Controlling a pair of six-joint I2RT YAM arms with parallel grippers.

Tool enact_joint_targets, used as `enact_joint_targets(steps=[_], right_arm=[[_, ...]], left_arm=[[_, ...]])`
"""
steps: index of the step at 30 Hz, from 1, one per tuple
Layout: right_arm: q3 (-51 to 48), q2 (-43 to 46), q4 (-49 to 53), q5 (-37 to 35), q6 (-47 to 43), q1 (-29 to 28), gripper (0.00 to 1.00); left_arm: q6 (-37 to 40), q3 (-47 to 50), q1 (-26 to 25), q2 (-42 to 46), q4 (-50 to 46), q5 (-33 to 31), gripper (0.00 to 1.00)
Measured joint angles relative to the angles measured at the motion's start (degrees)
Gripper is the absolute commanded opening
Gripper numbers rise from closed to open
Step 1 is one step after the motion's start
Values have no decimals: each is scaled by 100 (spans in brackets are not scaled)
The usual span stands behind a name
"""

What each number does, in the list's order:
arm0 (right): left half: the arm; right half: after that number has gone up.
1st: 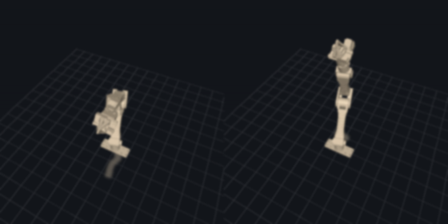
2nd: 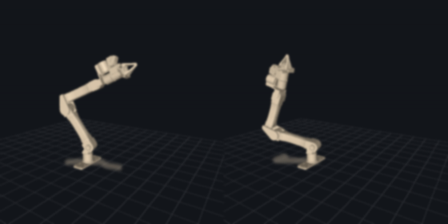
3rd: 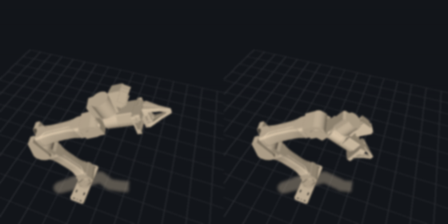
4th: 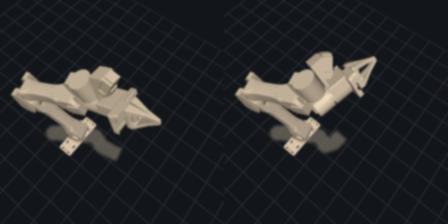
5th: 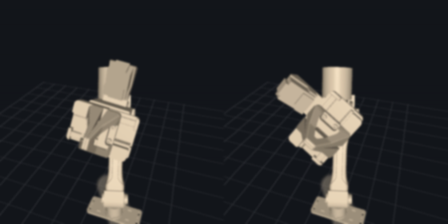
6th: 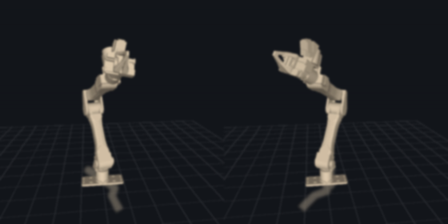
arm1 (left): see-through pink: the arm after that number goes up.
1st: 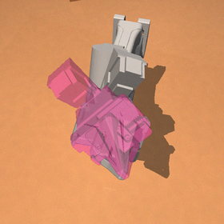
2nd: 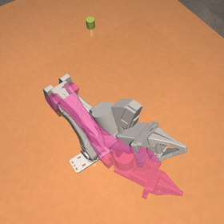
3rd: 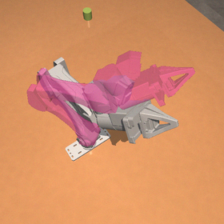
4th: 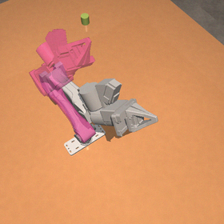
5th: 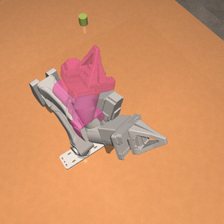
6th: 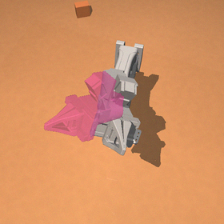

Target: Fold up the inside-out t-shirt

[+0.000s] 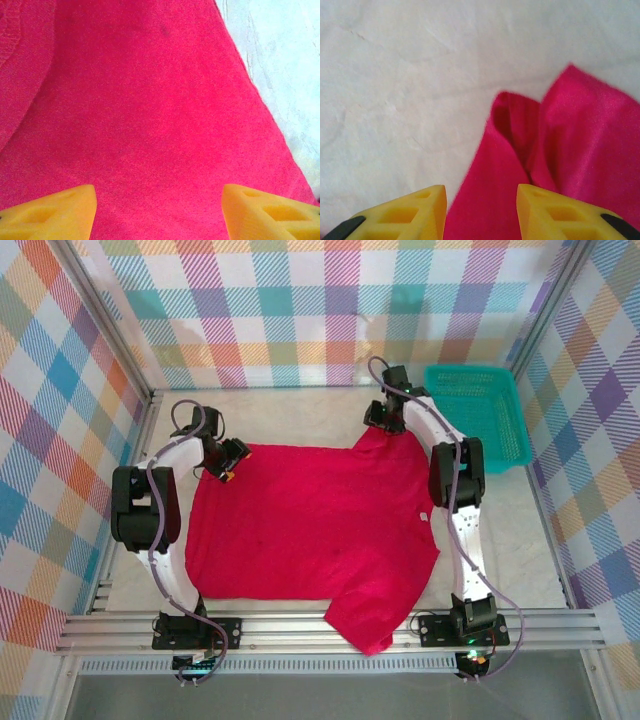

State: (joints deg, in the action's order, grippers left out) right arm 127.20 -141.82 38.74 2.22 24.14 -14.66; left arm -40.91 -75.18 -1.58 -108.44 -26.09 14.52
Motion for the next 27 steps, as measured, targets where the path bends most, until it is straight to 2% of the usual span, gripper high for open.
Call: enact_joint_targets(steps=[5, 9, 10, 13, 15, 22, 27], right_arm=[[1161, -715, 391, -146, -164, -4, 44], [1239, -935, 588, -227, -278, -4, 41], [1237, -955, 588, -238, -299, -4, 35], [1237, -955, 595, -229, -356, -4, 8], [1231, -955, 629, -229, -374, -13, 1], [1231, -914, 656, -363, -409, -114, 0], [1233, -579, 704, -476, -411, -256, 0]], left_arm=[[0, 2, -26, 0, 96, 76, 66], [0, 2, -28, 0, 103, 116, 66], [0, 2, -31, 0, 105, 131, 66], [0, 2, -46, 0, 116, 153, 65], [0, 2, -59, -4, 125, 155, 65], [0, 2, -70, -57, 127, 153, 64], [0, 2, -103, -59, 133, 151, 64]])
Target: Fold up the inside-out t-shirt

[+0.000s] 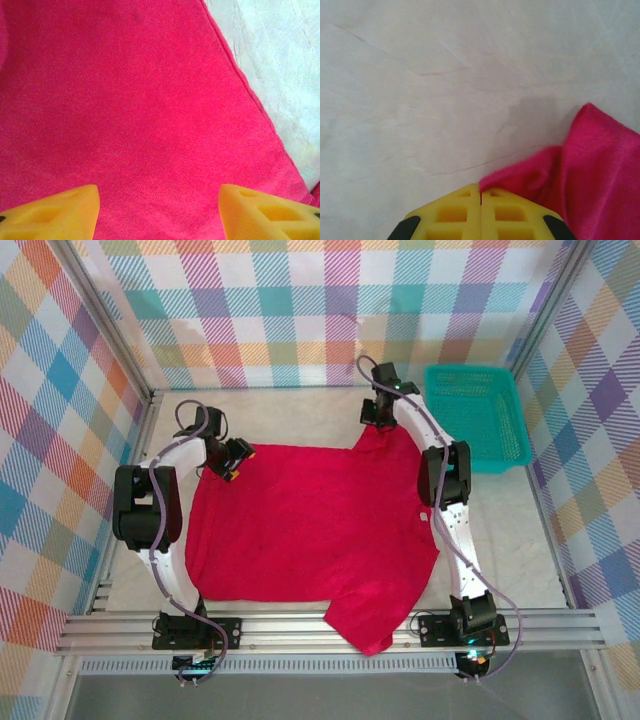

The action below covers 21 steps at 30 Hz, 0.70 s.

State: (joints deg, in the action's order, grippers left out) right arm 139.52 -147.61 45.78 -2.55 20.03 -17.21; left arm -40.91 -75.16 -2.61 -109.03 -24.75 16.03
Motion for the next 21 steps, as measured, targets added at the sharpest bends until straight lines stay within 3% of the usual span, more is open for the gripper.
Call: enact_joint_targets(steps=[8, 13, 18, 21], right_arm=[[588, 181, -85, 39, 28, -114, 3], [1147, -280, -525, 291, 133, -85, 36], [1440, -625, -275, 503, 127, -22, 50], [588, -127, -179, 496, 50, -4, 49]], left_arm=[[2, 0, 0, 0, -11, -4, 64], [4, 0, 0, 0, -22, -22, 65], [103, 0, 0, 11, -151, -146, 66], [177, 0, 0, 74, -275, -216, 66]])
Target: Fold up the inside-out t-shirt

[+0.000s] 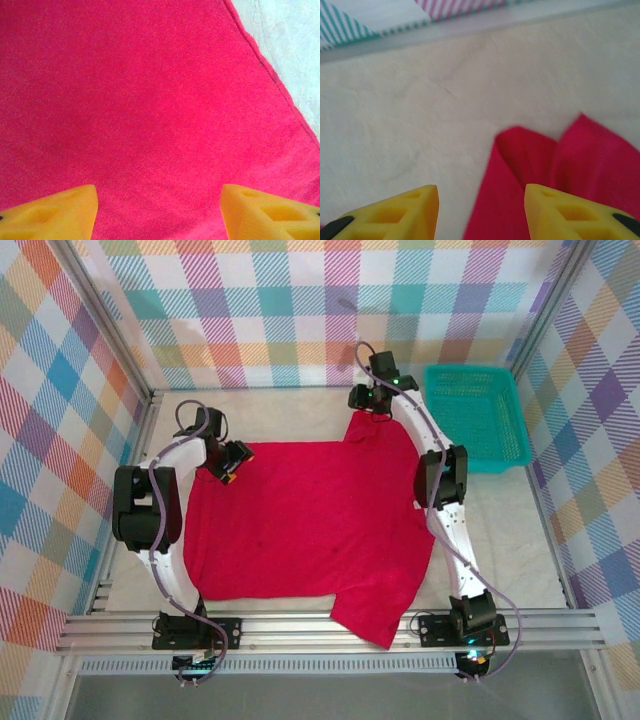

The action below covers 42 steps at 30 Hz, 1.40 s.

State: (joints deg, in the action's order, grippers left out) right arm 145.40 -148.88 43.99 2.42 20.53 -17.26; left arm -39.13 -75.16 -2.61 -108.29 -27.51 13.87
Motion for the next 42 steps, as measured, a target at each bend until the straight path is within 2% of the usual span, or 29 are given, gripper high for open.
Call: enact_joint_targets(steps=[6, 9, 13, 21, 30, 32, 37, 42], right_arm=[[-2238, 1558, 39, -2, -7, 26, 51], [-2656, 1847, -90, 2, -7, 31, 51], [-2564, 1659, -181, 0, -4, 31, 48], [-1950, 721, -195, 28, 122, 74, 48], [-1862, 575, -195, 105, 212, 85, 51], [-1845, 575, -201, 116, 240, 87, 53], [-1840, 575, -190, 122, 264, 114, 67], [-1816, 564, -190, 127, 275, 133, 66]], left_arm=[[111, 0, 11, 107, -131, -44, 67], [125, 0, 33, 109, -155, -42, 67], [127, 0, 46, 116, -188, -42, 67], [129, 0, 46, 157, -236, -39, 67], [127, 0, 46, 155, -229, 22, 67], [127, 0, 46, 155, -223, 24, 67], [127, 0, 46, 155, -214, 26, 67], [127, 0, 46, 155, -214, 26, 67]])
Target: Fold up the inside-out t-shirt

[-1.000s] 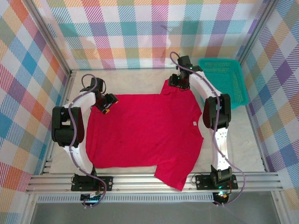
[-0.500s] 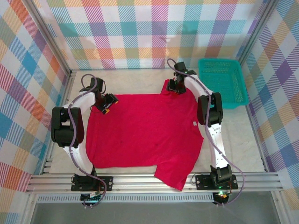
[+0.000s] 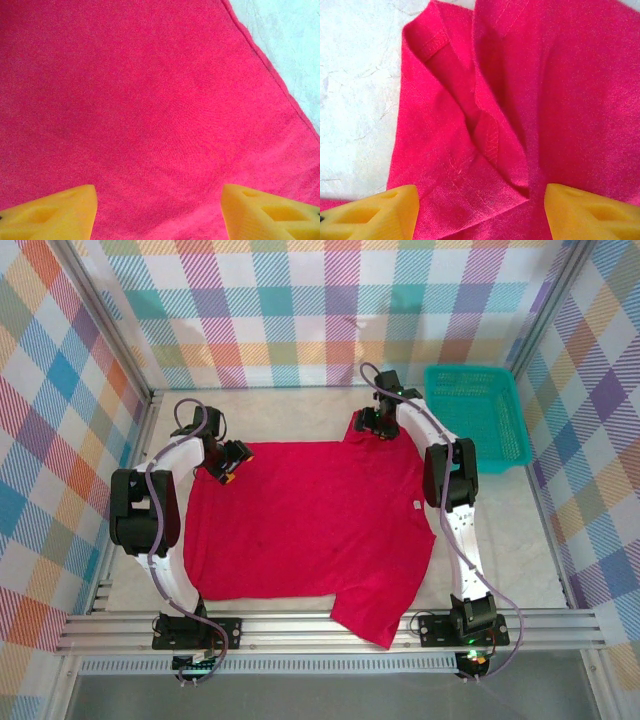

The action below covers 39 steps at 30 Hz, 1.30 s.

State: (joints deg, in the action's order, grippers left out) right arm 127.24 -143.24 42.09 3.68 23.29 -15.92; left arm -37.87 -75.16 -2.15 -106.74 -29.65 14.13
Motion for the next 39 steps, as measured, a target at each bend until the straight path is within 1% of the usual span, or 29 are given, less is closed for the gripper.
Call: enact_joint_targets(steps=[1, 3, 6, 7, 9, 11, 12, 13, 17, 22, 30, 31, 32, 33, 34, 36, 37, 39], right_arm=[[17, -11, 0, 2, 0, 11, 64], [72, -50, -9, 9, 22, 17, 54], [76, -83, -20, 87, 63, 17, 43], [79, -96, -24, 114, 81, 17, 42], [81, -116, -31, 157, 122, 17, 30], [81, -129, -39, 190, 160, 17, 14], [81, -131, -42, 199, 160, 17, 10], [81, -131, -42, 197, 179, 17, 9], [103, -131, -37, 190, 155, 15, 8], [343, -129, 74, 175, 155, 15, 11], [1508, -269, 192, 341, 291, 2, 17], [1685, -352, 133, 400, 343, -9, 19], [1805, -431, 79, 457, 396, -20, 23], [1954, -542, 35, 535, 452, -22, 33], [2096, -673, -7, 621, 505, -22, 35], [2238, -896, -70, 785, 588, -22, 36], [2256, -979, -70, 876, 616, -15, 39], [2249, -1069, -11, 1029, 656, 17, 50]], left_arm=[[0, 0, 0, 0, 0, 0, 67], [0, 0, 0, 0, 0, 2, 67], [0, 0, 0, 0, 0, 2, 67], [0, 0, 0, 0, 0, 2, 66], [0, 0, 0, 0, 0, 0, 66], [0, 0, 0, 0, 0, 0, 66], [0, 0, 0, 0, 0, 0, 66], [0, 0, 0, 0, 0, 0, 67], [0, 0, 0, 0, 0, 0, 67], [0, 0, 0, 0, 0, -2, 67], [-2, 0, 0, 0, -2, -2, 67], [-2, 0, 0, 0, -2, -2, 67], [-2, 0, 0, 0, -2, -2, 67], [-2, 0, 0, 0, -2, -4, 67], [-2, 0, 0, 0, -4, -4, 67], [0, 0, 0, 2, -20, -9, 67], [2, 0, 0, 9, -37, -15, 67], [9, 0, 9, 37, -68, -31, 67]])
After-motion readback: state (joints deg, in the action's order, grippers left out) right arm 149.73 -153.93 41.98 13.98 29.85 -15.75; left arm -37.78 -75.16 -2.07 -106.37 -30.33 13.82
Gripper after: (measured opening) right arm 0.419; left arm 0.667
